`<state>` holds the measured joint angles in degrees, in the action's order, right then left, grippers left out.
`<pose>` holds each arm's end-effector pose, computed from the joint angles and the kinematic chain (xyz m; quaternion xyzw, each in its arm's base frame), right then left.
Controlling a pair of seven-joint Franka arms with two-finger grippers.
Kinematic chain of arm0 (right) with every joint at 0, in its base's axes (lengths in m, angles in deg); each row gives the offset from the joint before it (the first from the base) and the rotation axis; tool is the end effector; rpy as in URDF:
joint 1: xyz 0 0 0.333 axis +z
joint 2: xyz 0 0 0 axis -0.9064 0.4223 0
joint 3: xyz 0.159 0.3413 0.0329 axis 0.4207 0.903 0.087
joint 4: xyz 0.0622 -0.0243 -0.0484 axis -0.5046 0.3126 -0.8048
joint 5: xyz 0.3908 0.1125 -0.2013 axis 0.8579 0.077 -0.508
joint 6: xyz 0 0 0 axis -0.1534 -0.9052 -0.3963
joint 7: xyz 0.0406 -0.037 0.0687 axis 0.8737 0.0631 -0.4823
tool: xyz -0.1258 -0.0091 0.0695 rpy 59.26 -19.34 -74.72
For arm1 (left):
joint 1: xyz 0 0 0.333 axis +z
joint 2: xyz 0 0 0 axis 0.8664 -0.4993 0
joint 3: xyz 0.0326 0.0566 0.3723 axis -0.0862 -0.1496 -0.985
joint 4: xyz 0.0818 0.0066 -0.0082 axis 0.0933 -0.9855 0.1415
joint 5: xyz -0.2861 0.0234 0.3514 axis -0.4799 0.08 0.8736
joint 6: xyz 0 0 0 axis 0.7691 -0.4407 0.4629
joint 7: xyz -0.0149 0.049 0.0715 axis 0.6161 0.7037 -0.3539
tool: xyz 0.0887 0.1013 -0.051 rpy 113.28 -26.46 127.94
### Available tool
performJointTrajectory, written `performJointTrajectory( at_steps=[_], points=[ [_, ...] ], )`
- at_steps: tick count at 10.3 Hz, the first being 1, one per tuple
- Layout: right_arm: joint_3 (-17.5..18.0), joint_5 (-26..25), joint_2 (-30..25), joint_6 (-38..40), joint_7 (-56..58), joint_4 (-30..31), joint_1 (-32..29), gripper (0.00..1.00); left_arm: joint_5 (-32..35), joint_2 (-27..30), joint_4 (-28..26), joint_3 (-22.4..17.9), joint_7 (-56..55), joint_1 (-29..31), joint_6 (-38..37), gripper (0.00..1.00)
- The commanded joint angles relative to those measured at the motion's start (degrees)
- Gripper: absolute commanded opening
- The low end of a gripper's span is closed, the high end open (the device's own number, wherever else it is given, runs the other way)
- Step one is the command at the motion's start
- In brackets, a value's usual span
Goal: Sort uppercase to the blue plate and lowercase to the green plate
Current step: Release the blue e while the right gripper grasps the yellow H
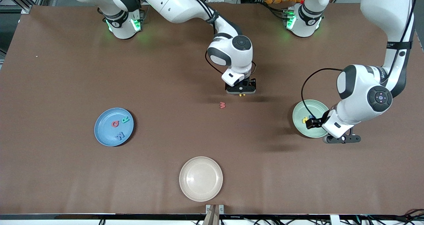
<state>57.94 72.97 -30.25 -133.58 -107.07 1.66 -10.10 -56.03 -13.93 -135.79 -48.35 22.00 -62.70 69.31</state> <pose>0.4764 0.7411 0.1759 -0.9962 0.0236 -0.0725 0.0422 0.7179 -0.1130 0.3088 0.9994 0.0143 -0.0023 0.0299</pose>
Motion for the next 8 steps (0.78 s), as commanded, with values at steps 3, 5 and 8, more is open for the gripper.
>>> performJointTrajectory(
  at_steps=[3, 5, 8],
  points=[
    [-0.6, -2.9, 5.0, 0.3, -1.8, -5.7, 2.0, 0.85, 0.5, 0.9, 1.3, 1.0, -2.2, 0.7, -1.0, 0.83],
    [-0.5, -4.3, 5.4, -0.1, -1.8, -6.0, 2.4, 0.8, 0.5, 1.5, 1.6, 0.9, -2.4, 0.8, -0.9, 0.83],
    [-0.3, -8.3, 6.1, -0.9, -1.4, -6.0, 2.7, 0.63, 0.7, 2.2, 3.1, 0.9, -2.2, 0.7, -1.0, 0.84]
  ],
)
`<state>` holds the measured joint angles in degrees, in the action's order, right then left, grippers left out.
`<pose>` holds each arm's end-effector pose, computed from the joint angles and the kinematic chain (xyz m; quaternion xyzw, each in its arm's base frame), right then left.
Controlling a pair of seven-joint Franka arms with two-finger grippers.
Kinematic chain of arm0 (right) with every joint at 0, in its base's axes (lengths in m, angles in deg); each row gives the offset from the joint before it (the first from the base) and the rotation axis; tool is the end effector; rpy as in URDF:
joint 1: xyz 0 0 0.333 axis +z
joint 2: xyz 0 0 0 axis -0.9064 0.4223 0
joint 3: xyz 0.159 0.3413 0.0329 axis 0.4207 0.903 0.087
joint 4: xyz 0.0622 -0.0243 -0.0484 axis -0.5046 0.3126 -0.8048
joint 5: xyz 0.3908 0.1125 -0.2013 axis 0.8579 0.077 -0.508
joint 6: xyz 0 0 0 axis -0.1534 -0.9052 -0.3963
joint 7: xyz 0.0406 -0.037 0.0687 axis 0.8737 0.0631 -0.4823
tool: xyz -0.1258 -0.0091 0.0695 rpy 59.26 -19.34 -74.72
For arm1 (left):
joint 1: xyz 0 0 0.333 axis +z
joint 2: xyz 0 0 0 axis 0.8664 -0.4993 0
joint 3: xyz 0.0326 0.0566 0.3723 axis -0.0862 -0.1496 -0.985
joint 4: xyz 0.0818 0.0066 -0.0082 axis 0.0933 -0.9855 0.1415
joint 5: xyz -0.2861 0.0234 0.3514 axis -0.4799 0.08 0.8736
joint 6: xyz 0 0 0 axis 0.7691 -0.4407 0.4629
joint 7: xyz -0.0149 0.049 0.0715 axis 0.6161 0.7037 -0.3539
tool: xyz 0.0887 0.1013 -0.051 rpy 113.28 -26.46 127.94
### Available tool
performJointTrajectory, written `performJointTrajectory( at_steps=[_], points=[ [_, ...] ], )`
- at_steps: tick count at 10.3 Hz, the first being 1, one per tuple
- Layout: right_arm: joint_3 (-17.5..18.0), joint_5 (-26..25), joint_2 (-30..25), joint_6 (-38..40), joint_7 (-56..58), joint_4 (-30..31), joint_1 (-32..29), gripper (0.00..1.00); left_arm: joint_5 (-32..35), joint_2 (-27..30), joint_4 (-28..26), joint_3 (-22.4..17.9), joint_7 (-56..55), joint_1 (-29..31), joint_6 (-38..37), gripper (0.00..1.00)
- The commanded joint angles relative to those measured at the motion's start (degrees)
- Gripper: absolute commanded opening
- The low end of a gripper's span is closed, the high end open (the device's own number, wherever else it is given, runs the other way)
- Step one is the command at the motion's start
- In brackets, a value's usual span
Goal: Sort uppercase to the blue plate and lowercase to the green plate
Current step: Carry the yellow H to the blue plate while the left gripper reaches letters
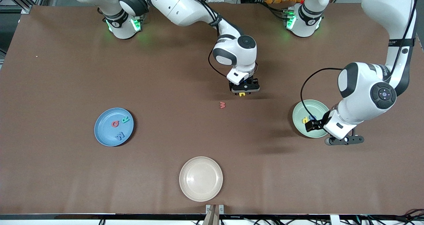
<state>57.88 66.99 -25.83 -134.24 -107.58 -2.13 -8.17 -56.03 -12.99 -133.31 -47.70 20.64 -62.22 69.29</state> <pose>0.4617 0.7612 0.1441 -0.9937 -0.0193 -0.1069 0.0264 0.7316 -0.1156 0.3431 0.9987 0.0252 0.0265 0.0365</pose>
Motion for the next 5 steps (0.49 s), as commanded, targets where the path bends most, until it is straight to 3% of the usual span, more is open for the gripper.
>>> performJointTrajectory(
  at_steps=[1, 3, 4, 5],
  points=[
    [-0.2, -2.6, 2.0, -0.2, -0.8, -2.2, 0.8, 0.61, 0.8, 1.2, 0.8, 0.1, -0.8, 0.3, -1.0, 0.85],
    [-0.2, -3.9, 2.5, -0.1, -0.7, -2.1, 1.1, 0.53, 0.9, 1.3, 1.9, 0.1, -0.4, 0.9, -1.0, 0.88],
    [-0.2, -4.0, 2.6, -0.1, -0.9, -2.1, 1.1, 0.43, 1.0, 1.3, 2.0, 0.0, -0.3, 0.8, -1.0, 0.93],
    [-0.1, -3.9, 2.6, 0.1, -1.2, -2.0, 1.0, 0.2, 1.2, 1.6, 2.1, 0.0, -0.2, 0.7, -1.0, 0.96]
  ],
)
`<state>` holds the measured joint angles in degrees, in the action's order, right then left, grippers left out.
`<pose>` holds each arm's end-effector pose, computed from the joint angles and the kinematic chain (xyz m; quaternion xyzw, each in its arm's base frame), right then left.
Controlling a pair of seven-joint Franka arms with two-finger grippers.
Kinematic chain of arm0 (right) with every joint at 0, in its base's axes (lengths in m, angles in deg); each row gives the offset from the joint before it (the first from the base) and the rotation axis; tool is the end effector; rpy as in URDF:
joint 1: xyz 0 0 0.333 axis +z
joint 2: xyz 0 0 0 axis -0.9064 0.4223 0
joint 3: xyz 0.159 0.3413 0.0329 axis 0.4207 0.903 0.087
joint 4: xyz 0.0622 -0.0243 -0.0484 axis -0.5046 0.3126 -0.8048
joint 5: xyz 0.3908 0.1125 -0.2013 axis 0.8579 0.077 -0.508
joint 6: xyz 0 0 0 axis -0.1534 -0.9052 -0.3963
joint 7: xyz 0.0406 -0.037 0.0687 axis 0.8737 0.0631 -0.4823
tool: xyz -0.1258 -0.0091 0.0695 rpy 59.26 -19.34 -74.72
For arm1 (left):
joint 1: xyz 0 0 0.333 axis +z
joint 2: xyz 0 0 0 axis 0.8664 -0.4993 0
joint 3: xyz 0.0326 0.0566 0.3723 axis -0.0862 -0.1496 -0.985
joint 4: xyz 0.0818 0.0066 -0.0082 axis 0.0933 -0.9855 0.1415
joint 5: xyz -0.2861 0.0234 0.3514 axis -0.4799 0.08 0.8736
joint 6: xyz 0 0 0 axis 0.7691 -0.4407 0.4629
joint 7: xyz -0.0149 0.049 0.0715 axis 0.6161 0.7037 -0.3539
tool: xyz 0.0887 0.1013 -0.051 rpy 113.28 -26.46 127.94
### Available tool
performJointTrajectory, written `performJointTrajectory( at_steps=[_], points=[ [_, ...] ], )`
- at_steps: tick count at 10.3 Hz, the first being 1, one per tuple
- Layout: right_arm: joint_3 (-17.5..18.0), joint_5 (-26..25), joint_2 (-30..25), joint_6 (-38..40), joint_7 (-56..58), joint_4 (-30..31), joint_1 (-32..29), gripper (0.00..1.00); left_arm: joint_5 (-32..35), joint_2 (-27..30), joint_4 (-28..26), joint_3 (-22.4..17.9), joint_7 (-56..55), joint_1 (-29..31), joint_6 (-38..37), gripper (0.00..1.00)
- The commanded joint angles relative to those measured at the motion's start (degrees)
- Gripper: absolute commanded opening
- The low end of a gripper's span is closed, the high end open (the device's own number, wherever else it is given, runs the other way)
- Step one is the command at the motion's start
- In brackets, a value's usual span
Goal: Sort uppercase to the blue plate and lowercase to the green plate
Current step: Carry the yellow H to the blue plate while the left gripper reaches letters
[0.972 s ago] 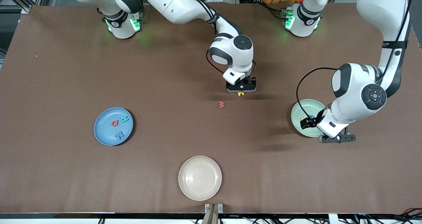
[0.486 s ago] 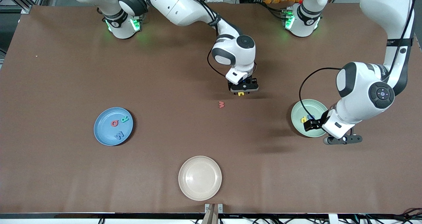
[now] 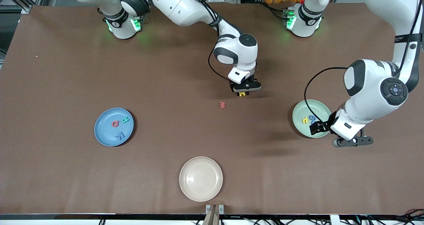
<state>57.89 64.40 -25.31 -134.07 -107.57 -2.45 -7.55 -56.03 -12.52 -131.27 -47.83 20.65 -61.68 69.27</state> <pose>0.4554 0.7651 0.1391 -0.9918 -0.0386 -0.1209 0.0164 0.7432 -0.1078 0.3677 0.9976 0.0310 0.0481 0.0392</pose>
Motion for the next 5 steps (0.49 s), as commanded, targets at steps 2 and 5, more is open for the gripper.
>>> performJointTrajectory(
  at_steps=[2, 5],
  points=[
    [-0.2, -1.5, 1.8, 0.3, -0.9, -1.7, 0.2, 0.0, 1.3, 1.1, 0.1, 0.3, -0.2, -0.5, -1.0, 1.0],
    [0.1, 0.0, -3.7, 5.1, -0.2, -1.2, -2.8, 0.0, 1.3, 1.1, 0.2, 0.3, 0.3, -0.8, -1.0, 1.0]
  ],
)
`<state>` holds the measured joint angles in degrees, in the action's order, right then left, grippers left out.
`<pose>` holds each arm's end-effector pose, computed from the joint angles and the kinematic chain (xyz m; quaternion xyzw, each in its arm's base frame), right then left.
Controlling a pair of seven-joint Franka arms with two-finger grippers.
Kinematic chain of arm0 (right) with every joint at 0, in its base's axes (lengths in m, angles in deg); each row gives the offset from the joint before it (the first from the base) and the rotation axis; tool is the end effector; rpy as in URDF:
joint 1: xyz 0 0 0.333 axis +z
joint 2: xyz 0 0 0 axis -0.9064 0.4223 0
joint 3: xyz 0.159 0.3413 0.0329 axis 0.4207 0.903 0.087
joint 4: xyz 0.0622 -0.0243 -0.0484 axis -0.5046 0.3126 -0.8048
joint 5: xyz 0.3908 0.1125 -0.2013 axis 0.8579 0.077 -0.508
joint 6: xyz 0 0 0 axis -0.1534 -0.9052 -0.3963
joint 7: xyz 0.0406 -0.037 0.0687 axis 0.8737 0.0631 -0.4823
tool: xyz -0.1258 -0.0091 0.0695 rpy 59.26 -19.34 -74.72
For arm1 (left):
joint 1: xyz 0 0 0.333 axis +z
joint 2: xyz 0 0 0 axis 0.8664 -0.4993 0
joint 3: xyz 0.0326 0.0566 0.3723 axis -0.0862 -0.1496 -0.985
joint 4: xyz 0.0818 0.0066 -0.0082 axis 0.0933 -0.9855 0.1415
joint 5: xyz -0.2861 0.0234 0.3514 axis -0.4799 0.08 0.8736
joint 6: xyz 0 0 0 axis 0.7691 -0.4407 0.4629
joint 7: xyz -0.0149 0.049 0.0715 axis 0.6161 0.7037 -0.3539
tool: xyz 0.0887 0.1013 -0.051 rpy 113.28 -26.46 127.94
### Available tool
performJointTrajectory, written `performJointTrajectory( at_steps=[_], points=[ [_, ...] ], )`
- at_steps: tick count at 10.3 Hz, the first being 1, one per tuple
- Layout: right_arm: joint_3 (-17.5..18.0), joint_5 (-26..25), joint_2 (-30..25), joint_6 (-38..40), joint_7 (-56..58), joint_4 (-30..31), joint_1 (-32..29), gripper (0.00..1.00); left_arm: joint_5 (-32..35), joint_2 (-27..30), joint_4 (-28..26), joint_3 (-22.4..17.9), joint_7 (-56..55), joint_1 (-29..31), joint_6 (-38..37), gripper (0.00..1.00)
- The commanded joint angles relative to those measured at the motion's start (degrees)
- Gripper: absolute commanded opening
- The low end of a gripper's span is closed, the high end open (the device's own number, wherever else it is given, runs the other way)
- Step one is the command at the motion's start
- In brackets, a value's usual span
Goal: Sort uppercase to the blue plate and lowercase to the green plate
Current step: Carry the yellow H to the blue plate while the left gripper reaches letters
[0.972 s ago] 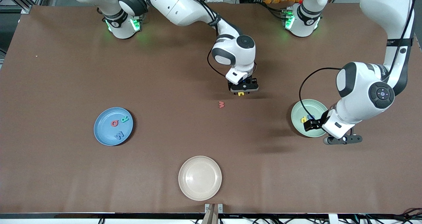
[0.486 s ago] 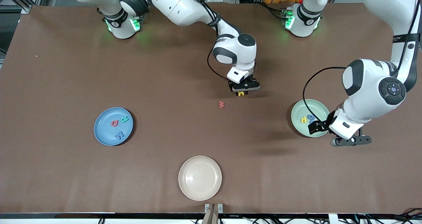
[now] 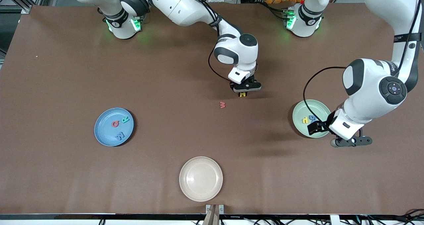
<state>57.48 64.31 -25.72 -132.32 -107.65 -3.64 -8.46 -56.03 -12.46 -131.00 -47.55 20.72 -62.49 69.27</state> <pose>0.4751 0.7575 0.1531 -0.9916 -0.0254 -0.1262 0.0106 0.7424 -0.1216 0.3711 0.9977 0.0212 0.0506 0.0410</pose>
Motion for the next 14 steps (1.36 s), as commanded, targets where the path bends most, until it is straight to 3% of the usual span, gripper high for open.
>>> performJointTrajectory(
  at_steps=[1, 3, 5, 7, 8, 10, 12, 14],
  points=[
    [0.6, 2.6, -6.5, 4.6, 0.3, 1.6, -3.7, 0.0, 0.7, 1.0, -0.1, 0.2, 0.3, 0.0, -1.0, 1.0],
    [0.6, 8.6, -14.8, 8.0, 5.8, 5.8, -9.2, 0.0, 0.5, 1.0, -0.2, 0.2, 0.3, -0.1, -1.0, 1.0],
    [0.6, 13.7, -23.4, 17.9, 13.6, 9.0, -17.9, 0.0, 0.4, 1.2, -0.5, 0.6, -0.8, -2.9, -1.0, 1.0],
    [0.2, 18.8, -35.2, 18.0, 26.1, 22.3, -28.7, 0.0, 0.4, 0.0, -0.7, 0.7, -9.4, -8.1, -0.8, 1.0],
    [0.2, 19.5, -37.9, 19.3, 30.5, 26.1, -33.5, 0.0, 0.3, -0.5, -0.7, 0.7, -14.1, -10.7, -0.8, 1.0],
    [-3.0, 19.5, -38.4, 20.5, 36.1, 30.2, -38.7, 0.0, 0.2, -1.7, -0.7, 0.7, -20.3, -15.0, -0.2, 1.0],
    [-8.8, 19.5, -38.5, 19.8, 44.6, 36.2, -40.6, 0.0, 0.0, -4.2, -0.7, 0.5, -24.8, -19.1, 2.7, 1.0],
    [-10.0, 19.5, -38.6, 15.9, 51.6, 40.8, -46.7, 0.0, 0.2, -7.5, -0.5, 0.2, -29.5, -24.3, 6.3, 1.0]
  ],
)
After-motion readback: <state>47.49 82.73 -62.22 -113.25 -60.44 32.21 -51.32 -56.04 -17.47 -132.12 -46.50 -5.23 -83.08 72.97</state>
